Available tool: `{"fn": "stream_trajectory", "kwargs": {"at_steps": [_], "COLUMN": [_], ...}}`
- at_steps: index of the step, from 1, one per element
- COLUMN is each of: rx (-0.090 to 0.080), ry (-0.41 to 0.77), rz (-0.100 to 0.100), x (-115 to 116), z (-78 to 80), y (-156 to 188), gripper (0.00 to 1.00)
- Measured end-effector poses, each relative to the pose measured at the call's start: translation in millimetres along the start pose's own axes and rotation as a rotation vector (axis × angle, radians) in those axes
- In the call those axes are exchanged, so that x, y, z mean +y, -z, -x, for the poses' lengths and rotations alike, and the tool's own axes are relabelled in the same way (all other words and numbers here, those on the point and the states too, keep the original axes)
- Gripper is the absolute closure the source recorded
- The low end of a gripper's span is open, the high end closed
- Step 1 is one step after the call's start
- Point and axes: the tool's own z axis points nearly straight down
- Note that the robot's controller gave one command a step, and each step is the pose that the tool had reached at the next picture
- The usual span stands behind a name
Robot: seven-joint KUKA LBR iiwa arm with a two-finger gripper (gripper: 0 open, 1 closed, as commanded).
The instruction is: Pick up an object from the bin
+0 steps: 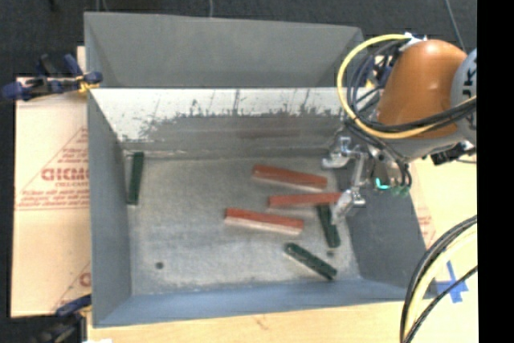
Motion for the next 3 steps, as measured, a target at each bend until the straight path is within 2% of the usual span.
{"fn": "stream_trajectory", "kwargs": {"at_steps": [1, 2, 3], "rx": [-0.007, -0.015, -0.015], "ry": [0.003, -0.063, -0.062], "rz": [-0.001, 0.001, 0.000], "x": [0, 9, 9], "z": [1.7, 29.9, 29.8], "y": [5, -80, -80], "gripper": [0.00, 1.00, 1.00]}}
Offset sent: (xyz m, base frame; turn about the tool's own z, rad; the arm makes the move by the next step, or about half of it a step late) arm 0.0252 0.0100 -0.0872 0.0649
